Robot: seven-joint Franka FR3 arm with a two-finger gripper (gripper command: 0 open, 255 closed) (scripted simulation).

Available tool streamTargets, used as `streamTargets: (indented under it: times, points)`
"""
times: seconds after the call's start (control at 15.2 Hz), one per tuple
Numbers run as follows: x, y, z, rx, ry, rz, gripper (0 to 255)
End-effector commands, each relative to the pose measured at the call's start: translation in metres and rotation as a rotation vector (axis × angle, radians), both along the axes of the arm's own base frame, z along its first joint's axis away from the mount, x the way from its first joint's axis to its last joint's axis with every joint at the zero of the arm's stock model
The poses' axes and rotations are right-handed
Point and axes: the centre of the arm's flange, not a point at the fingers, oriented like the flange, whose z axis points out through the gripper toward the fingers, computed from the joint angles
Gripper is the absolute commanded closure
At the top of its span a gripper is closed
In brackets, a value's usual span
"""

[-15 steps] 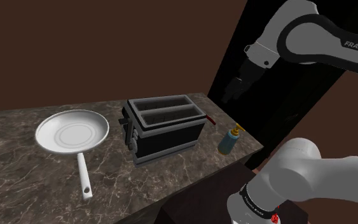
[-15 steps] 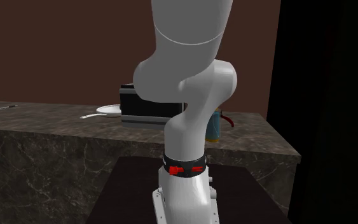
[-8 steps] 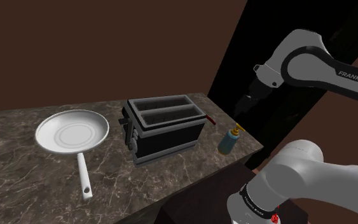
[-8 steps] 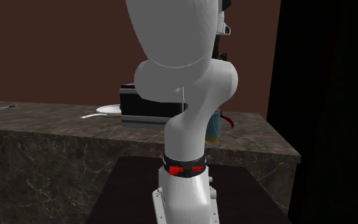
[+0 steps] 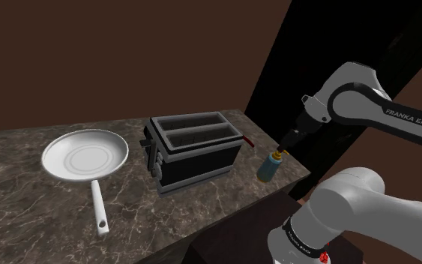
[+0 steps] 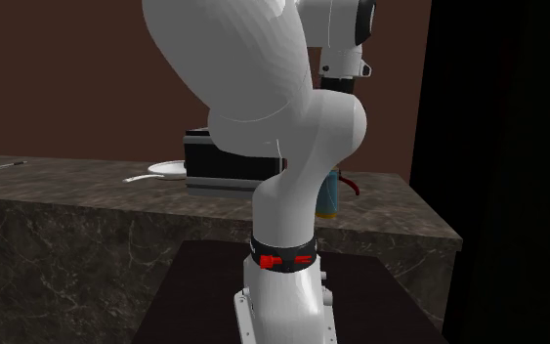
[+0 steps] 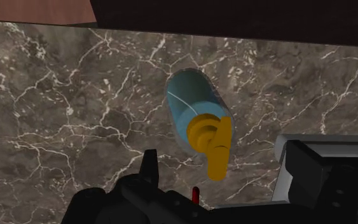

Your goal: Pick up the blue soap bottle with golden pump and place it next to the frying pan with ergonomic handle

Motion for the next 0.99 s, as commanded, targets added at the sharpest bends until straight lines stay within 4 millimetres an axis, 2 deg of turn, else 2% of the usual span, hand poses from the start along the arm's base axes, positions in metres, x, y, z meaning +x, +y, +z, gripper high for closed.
streamTargets:
  times: [0.0, 0.2, 0.66, 0.73, 0.92]
  points:
    - [0.002, -0.001, -0.012, 0.000, -0.001, 0.000, 0]
    - [0.003, -0.001, -0.025, 0.000, -0.001, 0.000, 0]
    - [0.003, -0.001, -0.025, 0.000, -0.001, 0.000, 0]
    - [0.003, -0.001, -0.025, 0.000, -0.001, 0.000, 255]
    - [0.003, -0.001, -0.025, 0.000, -0.001, 0.000, 255]
